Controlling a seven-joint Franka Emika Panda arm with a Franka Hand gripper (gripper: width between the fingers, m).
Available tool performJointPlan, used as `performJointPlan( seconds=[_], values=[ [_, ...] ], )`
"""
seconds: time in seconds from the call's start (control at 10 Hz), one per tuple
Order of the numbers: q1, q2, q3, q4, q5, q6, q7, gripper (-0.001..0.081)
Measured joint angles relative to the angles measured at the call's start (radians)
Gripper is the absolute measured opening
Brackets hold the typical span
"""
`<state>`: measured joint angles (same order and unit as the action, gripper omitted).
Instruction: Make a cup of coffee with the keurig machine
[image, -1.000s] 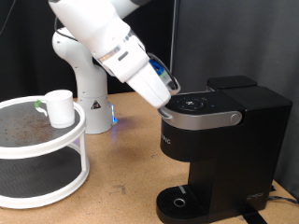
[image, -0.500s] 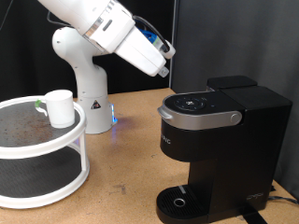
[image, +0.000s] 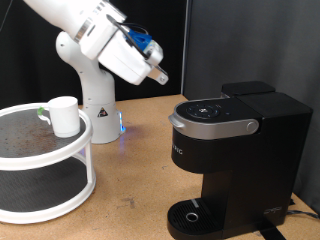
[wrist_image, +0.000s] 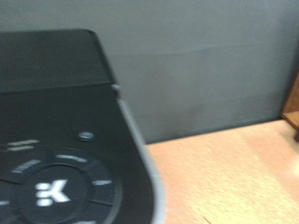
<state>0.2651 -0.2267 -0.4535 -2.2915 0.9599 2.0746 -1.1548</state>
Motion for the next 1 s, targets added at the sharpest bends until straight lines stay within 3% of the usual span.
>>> performJointPlan(
  seconds=[0.2, 0.5, 0.6, 1.0],
  values=[
    [-0.027, -0.044, -0.038, -0.019, -0.051, -0.127, -0.016, 0.0003],
    [-0.068, -0.118, -0.074, -0.059, -0.144, -0.218, -0.083, 0.0003],
    [-0.078, -0.153, -0.077, -0.082, -0.153, -0.222, -0.093, 0.0003],
    [-0.082, -0.153, -0.073, -0.105, -0.113, -0.135, -0.026, 0.0003]
  ],
)
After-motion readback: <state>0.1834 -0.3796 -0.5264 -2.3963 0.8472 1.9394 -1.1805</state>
